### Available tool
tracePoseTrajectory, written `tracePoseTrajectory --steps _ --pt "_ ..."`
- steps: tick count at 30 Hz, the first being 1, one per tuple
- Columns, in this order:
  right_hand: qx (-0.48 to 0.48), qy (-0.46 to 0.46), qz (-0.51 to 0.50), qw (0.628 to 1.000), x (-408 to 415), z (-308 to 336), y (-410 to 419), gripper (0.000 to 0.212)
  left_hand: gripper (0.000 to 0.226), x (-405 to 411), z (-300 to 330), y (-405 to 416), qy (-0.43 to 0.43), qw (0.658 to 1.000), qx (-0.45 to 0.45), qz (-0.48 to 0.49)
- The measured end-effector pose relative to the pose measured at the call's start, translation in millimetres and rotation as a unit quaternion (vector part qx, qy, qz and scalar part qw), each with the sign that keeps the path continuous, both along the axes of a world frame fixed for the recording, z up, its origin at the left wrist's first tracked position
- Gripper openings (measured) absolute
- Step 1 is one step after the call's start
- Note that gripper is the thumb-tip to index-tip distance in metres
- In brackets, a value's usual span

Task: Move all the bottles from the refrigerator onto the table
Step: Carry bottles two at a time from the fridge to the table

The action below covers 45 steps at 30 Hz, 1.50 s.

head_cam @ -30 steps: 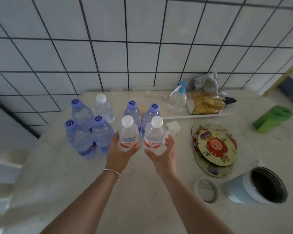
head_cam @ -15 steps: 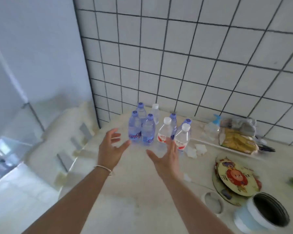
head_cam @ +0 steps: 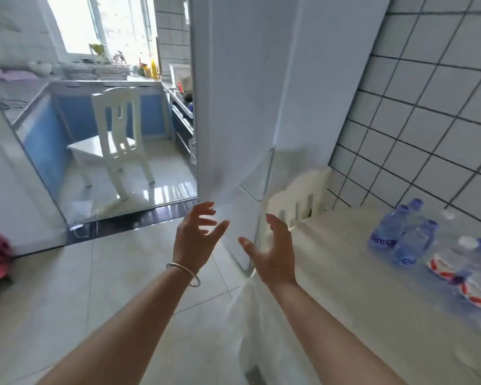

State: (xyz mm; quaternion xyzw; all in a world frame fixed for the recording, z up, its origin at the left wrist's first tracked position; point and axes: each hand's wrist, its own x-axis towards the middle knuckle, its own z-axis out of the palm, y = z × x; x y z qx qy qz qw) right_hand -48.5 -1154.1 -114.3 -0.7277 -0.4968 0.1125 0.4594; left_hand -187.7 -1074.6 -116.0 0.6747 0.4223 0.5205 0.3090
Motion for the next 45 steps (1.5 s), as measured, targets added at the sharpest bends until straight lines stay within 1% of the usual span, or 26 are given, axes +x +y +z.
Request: tracePoseTrajectory --steps 4,6,9,11,15,19,21,24,29,31,34,38,42,45 --pt "0.017 -0.022 0.073 0.997 -86.9 7.4 42.4 0.071 0.046 -100.8 9.8 24.6 -0.004 0.998 0.012 0.062" --pt "0.015 -0.024 0.095 0.995 -129.0 6.2 66.6 0.073 0.052 -150.1 8.4 40.3 0.004 0.996 0.010 0.083" --pt "0.009 -0.005 0.103 0.995 -187.6 3.1 105.7 0.077 0.067 -215.8 3.4 67.8 0.019 0.995 0.003 0.099" --pt "0.005 0.011 0.105 0.994 -223.3 0.8 130.3 0.078 0.068 -252.3 1.9 87.4 0.029 0.995 -0.003 0.099" --pt "-0.002 0.050 0.103 0.993 -280.3 -0.5 174.6 0.079 0.064 -307.6 2.2 130.2 0.049 0.993 -0.008 0.112" --pt "0.000 0.050 0.100 0.994 -308.2 -2.2 218.3 0.078 0.064 -333.4 -2.0 176.8 0.055 0.992 -0.040 0.107" --pt "0.007 0.050 0.094 0.994 -311.2 -0.5 244.9 0.079 0.061 -335.5 -2.3 205.1 0.062 0.993 -0.035 0.098" --pt "0.016 0.017 0.089 0.996 -304.1 5.8 293.9 0.078 0.059 -329.1 -1.4 250.2 0.069 0.994 -0.038 0.077" --pt "0.042 0.002 0.057 0.997 -283.1 13.4 395.9 0.075 0.059 -303.6 8.3 346.3 0.072 0.996 -0.034 0.049" --pt "0.045 0.011 0.050 0.998 -276.1 16.2 437.1 0.073 0.059 -290.7 14.4 387.7 0.083 0.995 -0.024 0.046" --pt "0.040 0.049 0.030 0.998 -256.8 27.4 504.6 0.072 0.059 -267.9 30.4 458.2 0.098 0.994 -0.018 0.038" --pt "0.054 0.077 -0.002 0.996 -222.6 43.1 574.9 0.070 0.058 -236.5 48.8 539.7 0.092 0.996 -0.009 0.020" --pt "0.063 0.097 -0.046 0.992 -181.1 47.7 619.1 0.066 0.054 -191.8 48.6 606.1 0.072 0.996 -0.028 -0.040" --pt "0.064 0.099 -0.094 0.989 -140.3 46.6 651.6 0.067 0.056 -143.0 41.6 653.0 0.063 0.992 -0.044 -0.099"
